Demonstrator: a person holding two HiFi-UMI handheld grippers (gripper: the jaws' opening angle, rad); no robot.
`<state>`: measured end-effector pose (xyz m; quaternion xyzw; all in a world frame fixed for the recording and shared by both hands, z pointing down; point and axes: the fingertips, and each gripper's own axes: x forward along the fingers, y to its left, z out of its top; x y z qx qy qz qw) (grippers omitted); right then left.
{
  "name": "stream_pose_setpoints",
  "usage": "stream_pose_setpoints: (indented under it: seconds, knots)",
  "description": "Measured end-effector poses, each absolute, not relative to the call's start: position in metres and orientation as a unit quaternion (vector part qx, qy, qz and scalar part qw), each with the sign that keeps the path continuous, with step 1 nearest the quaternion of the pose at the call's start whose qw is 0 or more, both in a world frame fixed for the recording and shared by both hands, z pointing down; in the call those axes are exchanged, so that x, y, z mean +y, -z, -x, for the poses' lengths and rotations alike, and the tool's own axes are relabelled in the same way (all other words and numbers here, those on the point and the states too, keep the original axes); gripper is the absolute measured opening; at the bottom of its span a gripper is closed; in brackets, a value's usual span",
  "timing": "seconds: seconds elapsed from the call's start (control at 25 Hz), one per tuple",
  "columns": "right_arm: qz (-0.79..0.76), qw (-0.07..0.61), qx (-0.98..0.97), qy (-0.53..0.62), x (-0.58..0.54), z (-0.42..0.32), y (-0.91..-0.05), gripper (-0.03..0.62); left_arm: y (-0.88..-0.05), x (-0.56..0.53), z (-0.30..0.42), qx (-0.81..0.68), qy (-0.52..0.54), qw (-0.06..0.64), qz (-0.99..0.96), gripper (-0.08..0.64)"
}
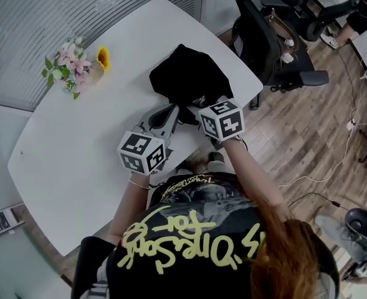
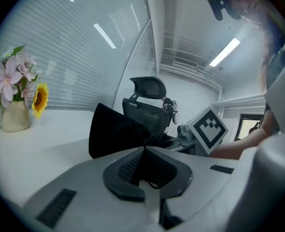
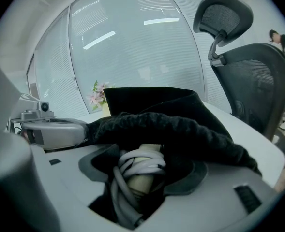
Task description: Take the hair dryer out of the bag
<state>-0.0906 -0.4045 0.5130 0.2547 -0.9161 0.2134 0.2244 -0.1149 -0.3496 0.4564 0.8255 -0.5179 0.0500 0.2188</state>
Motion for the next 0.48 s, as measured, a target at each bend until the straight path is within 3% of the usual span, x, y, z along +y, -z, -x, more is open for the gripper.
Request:
stream_pose_setpoints:
  seconds: [0.48]
  knots:
    - [-0.204, 0.187, -0.926, -0.257, -0.401, 0.068, -0.49, 0.285, -0.447, -0.349, 0.099, -0.564, -0.057, 0.197, -0.8, 0.002]
